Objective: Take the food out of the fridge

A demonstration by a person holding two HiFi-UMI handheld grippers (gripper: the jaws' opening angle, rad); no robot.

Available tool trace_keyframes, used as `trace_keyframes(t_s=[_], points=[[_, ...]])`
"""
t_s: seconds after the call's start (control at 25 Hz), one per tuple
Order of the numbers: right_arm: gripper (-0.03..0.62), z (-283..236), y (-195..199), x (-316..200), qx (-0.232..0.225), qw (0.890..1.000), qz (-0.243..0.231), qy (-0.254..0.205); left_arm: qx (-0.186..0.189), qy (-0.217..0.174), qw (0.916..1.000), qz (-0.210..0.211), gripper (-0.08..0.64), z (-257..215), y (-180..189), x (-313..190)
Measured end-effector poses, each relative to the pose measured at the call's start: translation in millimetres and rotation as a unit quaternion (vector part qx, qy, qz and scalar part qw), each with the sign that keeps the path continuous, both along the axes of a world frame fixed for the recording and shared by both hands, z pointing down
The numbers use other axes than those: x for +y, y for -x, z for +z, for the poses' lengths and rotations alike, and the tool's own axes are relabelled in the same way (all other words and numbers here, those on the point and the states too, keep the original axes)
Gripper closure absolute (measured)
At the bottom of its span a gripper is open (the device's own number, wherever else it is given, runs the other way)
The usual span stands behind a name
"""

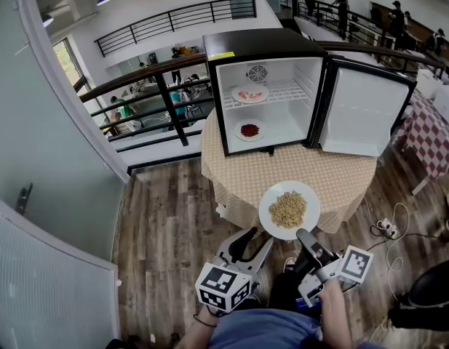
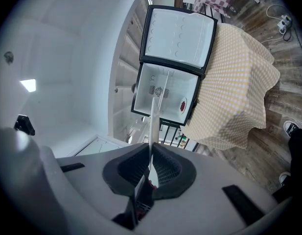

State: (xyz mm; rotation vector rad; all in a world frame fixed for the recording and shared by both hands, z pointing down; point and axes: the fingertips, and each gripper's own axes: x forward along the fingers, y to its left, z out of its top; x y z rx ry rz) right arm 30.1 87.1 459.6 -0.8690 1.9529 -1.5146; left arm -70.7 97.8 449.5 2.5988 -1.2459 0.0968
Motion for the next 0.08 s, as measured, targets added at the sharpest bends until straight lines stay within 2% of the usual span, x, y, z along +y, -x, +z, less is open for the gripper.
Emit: trace_keyframes(t_s=[0.08], points=[[0.558, -0.1, 0.6, -0.1, 0.001, 1.0, 0.0, 0.0, 0.0, 0.0, 1.0, 0.002, 0.38, -0.2, -0.3, -0.7]])
